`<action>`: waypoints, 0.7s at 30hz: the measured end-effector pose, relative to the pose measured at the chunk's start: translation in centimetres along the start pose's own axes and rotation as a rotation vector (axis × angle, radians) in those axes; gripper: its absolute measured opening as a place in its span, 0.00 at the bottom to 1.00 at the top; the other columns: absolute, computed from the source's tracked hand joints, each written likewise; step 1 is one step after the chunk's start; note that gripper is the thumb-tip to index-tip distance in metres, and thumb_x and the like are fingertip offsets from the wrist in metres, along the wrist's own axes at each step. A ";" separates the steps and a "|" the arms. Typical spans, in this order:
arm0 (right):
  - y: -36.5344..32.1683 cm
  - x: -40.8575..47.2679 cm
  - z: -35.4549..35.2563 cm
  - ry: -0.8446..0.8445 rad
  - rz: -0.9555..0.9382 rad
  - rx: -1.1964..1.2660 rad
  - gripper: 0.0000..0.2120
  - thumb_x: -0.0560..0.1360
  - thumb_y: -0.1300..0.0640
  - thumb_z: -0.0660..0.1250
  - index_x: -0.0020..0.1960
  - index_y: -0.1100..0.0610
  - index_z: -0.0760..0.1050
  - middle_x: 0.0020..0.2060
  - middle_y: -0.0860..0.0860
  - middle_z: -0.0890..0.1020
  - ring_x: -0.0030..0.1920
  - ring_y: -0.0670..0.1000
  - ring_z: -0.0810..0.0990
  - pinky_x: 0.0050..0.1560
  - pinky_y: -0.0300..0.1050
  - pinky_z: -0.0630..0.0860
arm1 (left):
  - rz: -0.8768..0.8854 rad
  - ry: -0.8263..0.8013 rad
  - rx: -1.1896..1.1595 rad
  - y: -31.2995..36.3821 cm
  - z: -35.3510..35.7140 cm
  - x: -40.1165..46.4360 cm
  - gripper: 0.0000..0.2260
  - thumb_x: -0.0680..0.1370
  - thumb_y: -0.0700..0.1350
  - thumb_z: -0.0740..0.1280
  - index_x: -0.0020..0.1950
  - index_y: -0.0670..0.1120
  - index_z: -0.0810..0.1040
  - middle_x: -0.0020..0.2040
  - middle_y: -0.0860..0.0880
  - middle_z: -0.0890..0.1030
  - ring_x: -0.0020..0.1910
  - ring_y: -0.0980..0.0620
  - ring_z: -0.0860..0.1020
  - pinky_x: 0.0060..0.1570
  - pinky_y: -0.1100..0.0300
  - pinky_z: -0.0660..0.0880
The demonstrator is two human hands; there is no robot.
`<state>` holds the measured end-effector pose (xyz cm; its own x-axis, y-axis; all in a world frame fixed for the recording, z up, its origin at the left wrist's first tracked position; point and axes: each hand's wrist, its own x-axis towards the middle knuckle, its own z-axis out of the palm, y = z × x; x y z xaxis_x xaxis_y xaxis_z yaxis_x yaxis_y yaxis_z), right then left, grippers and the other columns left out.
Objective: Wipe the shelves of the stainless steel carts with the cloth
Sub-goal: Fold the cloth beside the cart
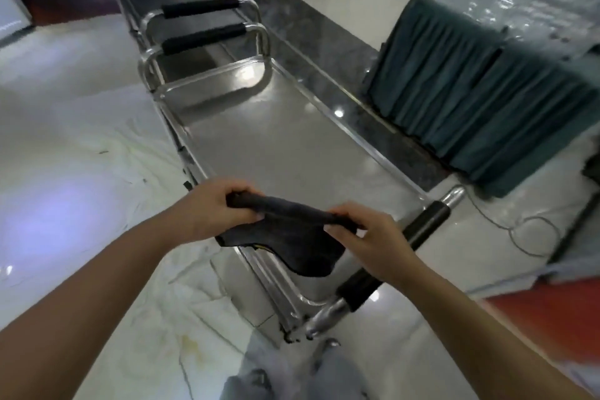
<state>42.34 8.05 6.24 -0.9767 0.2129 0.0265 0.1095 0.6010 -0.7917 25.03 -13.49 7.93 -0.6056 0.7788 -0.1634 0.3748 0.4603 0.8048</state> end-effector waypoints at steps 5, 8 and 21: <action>0.6 -5.4 -2.6 0.170 0.128 -0.008 0.07 0.76 0.52 0.67 0.48 0.39 0.76 0.41 0.38 0.81 0.44 0.43 0.80 0.44 0.36 0.77 | 0.017 -0.283 0.009 3.9 2.3 5.0 0.06 0.72 0.47 0.74 0.45 0.58 0.82 0.40 0.56 0.82 0.40 0.60 0.80 0.39 0.65 0.72; 2.5 -8.1 -4.7 0.227 0.220 -0.031 0.07 0.76 0.55 0.68 0.49 0.42 0.78 0.41 0.38 0.81 0.44 0.42 0.80 0.45 0.34 0.76 | 0.071 -0.380 0.036 5.8 6.2 7.8 0.05 0.72 0.47 0.74 0.45 0.57 0.82 0.40 0.57 0.82 0.41 0.61 0.79 0.40 0.66 0.72; 13.4 -9.8 -1.6 0.286 0.445 -0.132 0.28 0.79 0.54 0.63 0.75 0.42 0.58 0.74 0.47 0.65 0.71 0.49 0.66 0.70 0.49 0.67 | 0.215 -0.256 0.335 2.0 19.1 11.2 0.23 0.81 0.49 0.63 0.75 0.51 0.64 0.75 0.50 0.66 0.73 0.51 0.64 0.68 0.65 0.57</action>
<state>53.69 15.27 -3.61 -0.7437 0.6588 -0.1137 0.5408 0.4929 -0.6816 32.41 4.27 -3.14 -0.3127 0.9322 -0.1821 0.7040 0.3562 0.6144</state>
